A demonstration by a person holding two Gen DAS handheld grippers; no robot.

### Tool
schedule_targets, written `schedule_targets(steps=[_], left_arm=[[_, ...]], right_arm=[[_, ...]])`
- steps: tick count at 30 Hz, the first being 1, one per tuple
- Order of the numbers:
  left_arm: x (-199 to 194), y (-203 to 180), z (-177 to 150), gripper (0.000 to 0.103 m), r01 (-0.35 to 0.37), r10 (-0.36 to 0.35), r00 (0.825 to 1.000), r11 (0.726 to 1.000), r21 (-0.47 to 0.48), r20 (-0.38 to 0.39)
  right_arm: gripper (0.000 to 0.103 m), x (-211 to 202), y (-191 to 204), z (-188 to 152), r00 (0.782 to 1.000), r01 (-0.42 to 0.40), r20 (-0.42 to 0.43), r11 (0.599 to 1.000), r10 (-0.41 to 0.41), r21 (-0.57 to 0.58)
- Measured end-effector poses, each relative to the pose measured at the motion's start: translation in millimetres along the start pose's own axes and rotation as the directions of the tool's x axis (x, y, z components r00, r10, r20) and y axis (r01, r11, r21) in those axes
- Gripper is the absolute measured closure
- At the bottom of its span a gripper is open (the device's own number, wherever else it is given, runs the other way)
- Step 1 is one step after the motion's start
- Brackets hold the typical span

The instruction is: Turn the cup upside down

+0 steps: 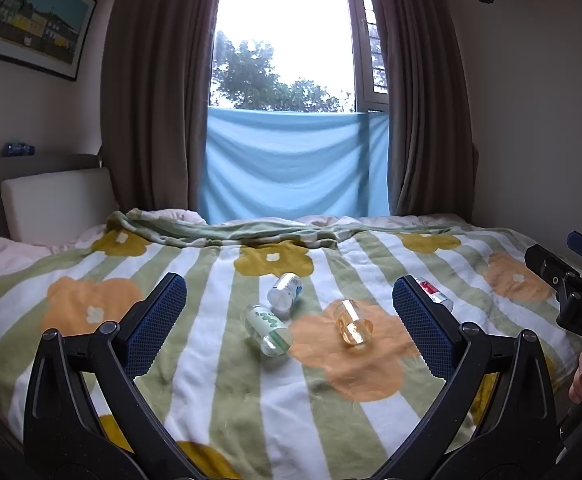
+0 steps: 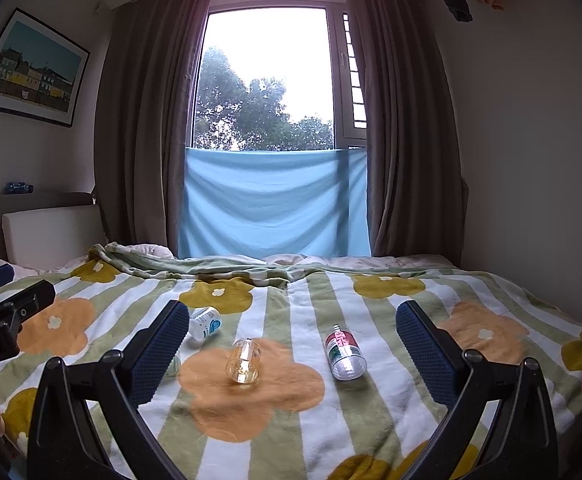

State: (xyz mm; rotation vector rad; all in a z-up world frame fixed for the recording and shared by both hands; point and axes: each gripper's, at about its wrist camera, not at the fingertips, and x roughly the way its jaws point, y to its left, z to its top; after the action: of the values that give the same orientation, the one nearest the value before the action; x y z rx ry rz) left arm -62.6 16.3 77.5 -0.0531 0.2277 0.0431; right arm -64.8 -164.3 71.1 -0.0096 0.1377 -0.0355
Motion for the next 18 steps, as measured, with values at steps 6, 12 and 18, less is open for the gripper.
schedule_targets(steps=[6, 12, 18], left_arm=[[0.4, -0.1, -1.3, 0.0, 0.0, 0.0, 1.0, 1.0, 0.0, -0.001], [1.3, 0.0, -2.6, 0.0, -0.002, 0.002, 1.0, 1.0, -0.001, 0.001], [0.4, 4.1, -9.0, 0.0, -0.019, 0.019, 1.0, 1.0, -0.001, 0.015]], right_arm=[[0.0, -0.6, 1.6, -1.3, 1.0, -0.001, -0.001, 1.0, 0.001, -0.001], [0.0, -1.1, 4.4, -0.5, 1.0, -0.002, -0.002, 1.0, 0.002, -0.004], [0.0, 0.1, 5.3, -2.2, 1.0, -0.004, -0.008, 1.0, 0.004, 0.0]])
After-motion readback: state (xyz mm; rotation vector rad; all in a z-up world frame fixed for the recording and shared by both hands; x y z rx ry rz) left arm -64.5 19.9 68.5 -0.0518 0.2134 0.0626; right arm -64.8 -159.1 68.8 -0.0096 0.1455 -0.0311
